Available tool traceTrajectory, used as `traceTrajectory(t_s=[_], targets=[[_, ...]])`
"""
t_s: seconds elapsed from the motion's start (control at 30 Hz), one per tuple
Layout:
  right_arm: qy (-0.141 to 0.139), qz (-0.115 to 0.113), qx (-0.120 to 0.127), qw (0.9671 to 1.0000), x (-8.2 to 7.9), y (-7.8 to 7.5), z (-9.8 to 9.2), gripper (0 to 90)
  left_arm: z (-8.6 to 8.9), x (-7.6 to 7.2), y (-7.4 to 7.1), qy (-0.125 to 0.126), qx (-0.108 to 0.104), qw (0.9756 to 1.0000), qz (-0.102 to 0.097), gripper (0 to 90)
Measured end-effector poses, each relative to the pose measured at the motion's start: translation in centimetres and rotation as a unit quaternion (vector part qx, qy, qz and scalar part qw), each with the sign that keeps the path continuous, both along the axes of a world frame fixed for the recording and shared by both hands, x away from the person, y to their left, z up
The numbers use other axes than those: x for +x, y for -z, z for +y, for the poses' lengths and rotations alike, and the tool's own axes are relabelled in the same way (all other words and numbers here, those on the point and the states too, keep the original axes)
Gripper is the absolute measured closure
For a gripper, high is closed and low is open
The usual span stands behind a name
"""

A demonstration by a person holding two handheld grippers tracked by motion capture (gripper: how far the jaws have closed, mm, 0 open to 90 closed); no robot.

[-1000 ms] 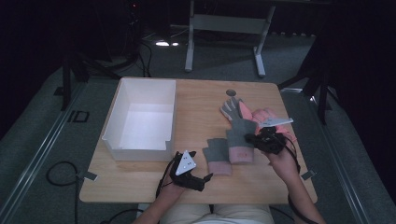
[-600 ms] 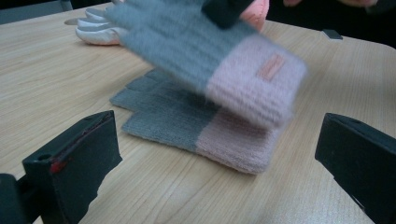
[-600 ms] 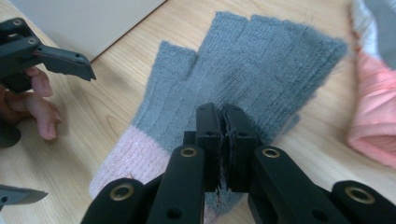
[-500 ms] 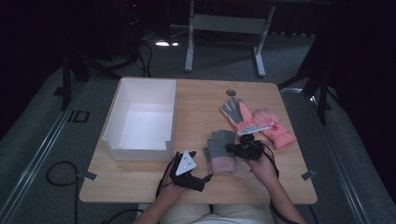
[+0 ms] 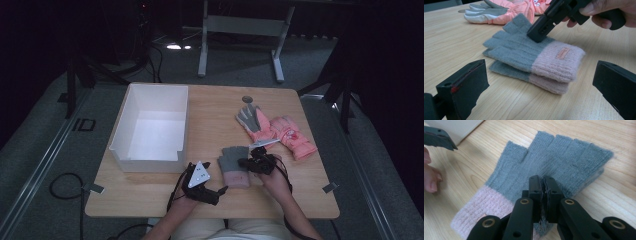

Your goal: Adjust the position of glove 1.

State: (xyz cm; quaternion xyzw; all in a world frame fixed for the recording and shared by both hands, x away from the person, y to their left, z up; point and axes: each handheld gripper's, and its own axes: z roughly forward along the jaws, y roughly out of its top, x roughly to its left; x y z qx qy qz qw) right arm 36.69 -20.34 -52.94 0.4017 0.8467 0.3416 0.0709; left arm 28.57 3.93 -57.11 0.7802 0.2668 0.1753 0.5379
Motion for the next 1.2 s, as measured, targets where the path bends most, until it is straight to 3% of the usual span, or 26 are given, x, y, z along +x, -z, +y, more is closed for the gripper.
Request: traceTrajectory(t_s=[0.27,0.5,0.63,0.7,0.77,0.8,0.9,0.97,1.03,1.07,1.1,1.13,1.17,1.2], targets=[[0.002,0.004,-0.002,1.0000,0.3,1.0,0.0,80.8,-0.1,0.0,0.0,0.000,0.006,1.0000,0.000,0.0],[-0.003,-0.009,-0.020,0.9998,0.1,1.1,0.3,74.9,-0.2,0.2,0.0,-0.026,0.015,0.9995,0.001,0.0],[-0.002,-0.013,-0.022,0.9997,0.0,1.0,0.4,71.9,-0.3,0.1,0.0,-0.013,0.017,0.9997,-0.012,0.0],[-0.003,-0.027,-0.008,0.9996,-0.3,-0.1,-0.1,69.7,-0.6,-0.1,-0.3,0.004,0.039,0.9988,-0.030,0.0],[-0.004,-0.030,-0.003,0.9995,-0.3,-0.6,-0.3,68.7,-0.8,-0.1,-0.5,0.010,0.047,0.9985,-0.027,0.0],[0.000,-0.041,-0.005,0.9992,-0.2,-1.4,-0.8,68.5,-1.0,0.0,-0.9,0.025,0.049,0.9984,-0.014,0.0],[0.005,-0.048,0.001,0.9988,0.1,-2.5,-1.6,68.6,-1.3,0.0,-1.5,0.025,0.047,0.9984,-0.022,3.0],[0.008,-0.052,0.001,0.9986,0.3,-3.0,-1.9,68.6,-1.7,0.3,-2.2,0.049,0.044,0.9978,0.002,3.0],[0.009,-0.054,0.003,0.9985,0.5,-3.3,-2.1,68.6,-1.8,0.4,-2.4,0.052,0.053,0.9972,0.009,3.0],[0.011,-0.055,0.008,0.9984,0.8,-3.6,-2.3,68.9,-2.5,0.5,-2.6,0.067,0.087,0.9939,0.002,3.5],[0.011,-0.055,0.008,0.9984,0.8,-3.6,-2.3,68.9,-2.5,0.5,-2.6,0.067,0.087,0.9939,0.002,3.8],[0.014,-0.052,0.011,0.9985,1.2,-3.7,-2.3,68.9,-3.0,0.9,-2.7,0.098,0.089,0.9912,0.012,3.8],[0.014,-0.052,0.011,0.9985,1.2,-3.7,-2.3,68.9,-3.0,0.9,-2.7,0.098,0.089,0.9912,0.012,4.0],[0.017,-0.051,0.012,0.9985,1.7,-3.6,-2.3,68.8,-3.6,1.2,-2.7,0.117,0.104,0.9875,0.013,4.3]])
